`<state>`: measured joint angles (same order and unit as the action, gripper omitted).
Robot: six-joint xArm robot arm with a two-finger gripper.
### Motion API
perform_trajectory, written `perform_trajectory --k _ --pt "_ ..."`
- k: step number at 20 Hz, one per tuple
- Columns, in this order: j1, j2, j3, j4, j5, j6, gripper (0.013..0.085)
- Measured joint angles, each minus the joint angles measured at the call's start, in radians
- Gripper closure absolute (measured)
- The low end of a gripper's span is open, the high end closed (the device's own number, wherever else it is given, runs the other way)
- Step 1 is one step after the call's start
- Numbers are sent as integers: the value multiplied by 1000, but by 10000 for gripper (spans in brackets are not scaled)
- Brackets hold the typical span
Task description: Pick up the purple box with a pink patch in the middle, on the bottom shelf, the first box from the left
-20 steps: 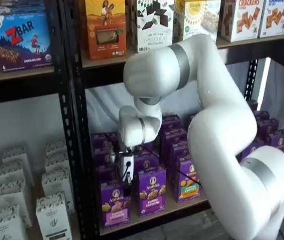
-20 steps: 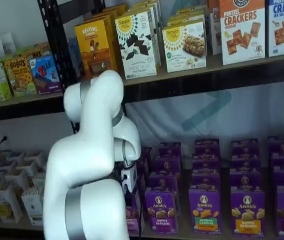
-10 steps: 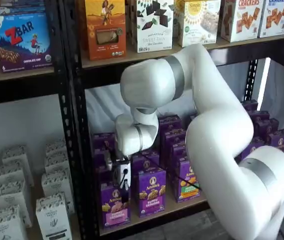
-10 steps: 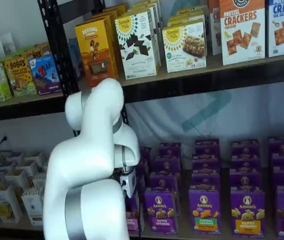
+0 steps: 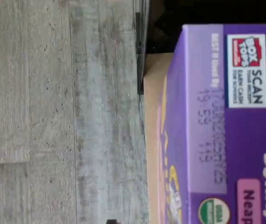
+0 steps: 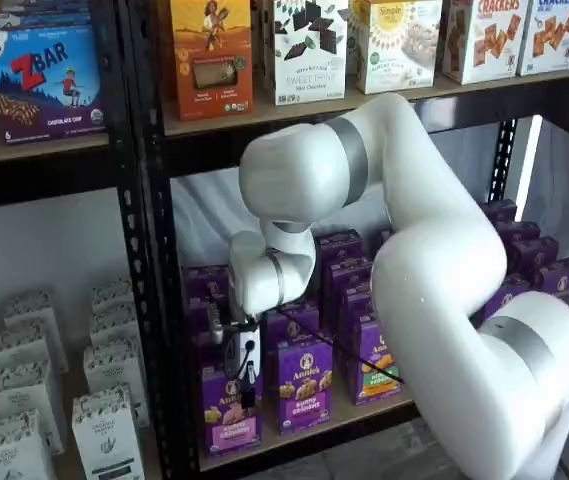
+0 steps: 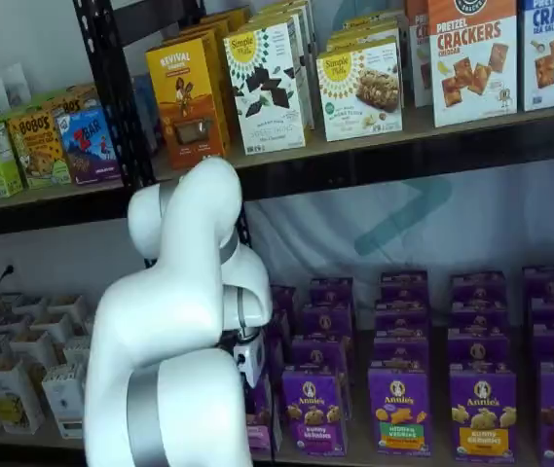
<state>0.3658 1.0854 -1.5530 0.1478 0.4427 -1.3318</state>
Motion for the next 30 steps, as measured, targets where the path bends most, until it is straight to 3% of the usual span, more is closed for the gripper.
perform_trajectory --k 8,24,30 --pt "2 -7 12 -4 1 5 370" --pt "8 -24 41 12 -22 -4 370" --pt "10 -26 44 17 -27 -7 490"
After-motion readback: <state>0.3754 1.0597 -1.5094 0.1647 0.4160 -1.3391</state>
